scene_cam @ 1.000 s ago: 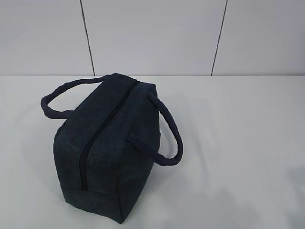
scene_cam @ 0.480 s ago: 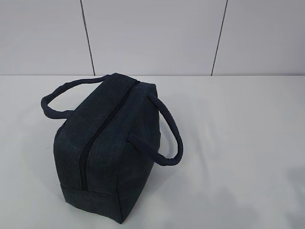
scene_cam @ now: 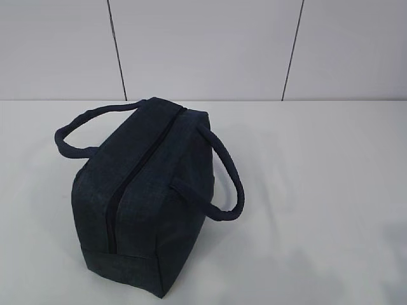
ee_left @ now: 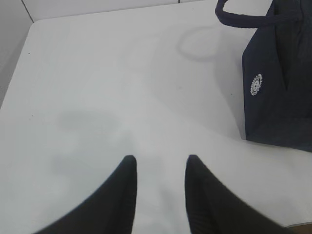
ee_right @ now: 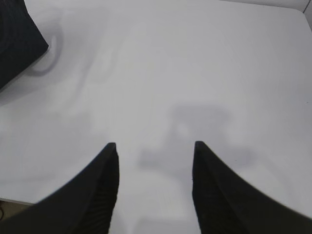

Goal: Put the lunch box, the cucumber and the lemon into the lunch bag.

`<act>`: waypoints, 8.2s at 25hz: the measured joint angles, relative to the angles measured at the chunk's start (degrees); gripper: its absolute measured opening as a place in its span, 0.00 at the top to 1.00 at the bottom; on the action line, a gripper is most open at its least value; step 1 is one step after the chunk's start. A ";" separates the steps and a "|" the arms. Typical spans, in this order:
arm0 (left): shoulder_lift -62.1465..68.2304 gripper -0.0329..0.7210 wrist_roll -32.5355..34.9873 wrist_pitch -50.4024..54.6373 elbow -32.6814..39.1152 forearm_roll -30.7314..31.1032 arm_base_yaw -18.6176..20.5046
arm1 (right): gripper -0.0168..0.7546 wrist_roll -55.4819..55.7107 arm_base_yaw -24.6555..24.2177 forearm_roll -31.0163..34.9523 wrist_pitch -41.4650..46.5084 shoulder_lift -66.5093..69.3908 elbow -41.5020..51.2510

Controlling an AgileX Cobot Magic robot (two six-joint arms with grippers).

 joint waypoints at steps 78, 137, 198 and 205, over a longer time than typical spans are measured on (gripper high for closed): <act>0.00 0.64 0.00 0.00 0.00 0.00 0.00 | 0.52 0.00 0.00 -2.67 0.13 0.00 0.00; 0.00 0.64 0.00 0.00 0.00 0.00 0.00 | 0.52 0.00 0.00 -2.67 0.02 0.00 0.00; 0.00 0.64 0.00 0.00 0.00 0.00 0.00 | 0.52 0.00 0.00 -2.67 0.02 0.00 0.00; 0.00 0.64 0.00 0.00 0.00 0.00 0.00 | 0.52 0.00 0.00 -2.67 0.02 0.00 0.00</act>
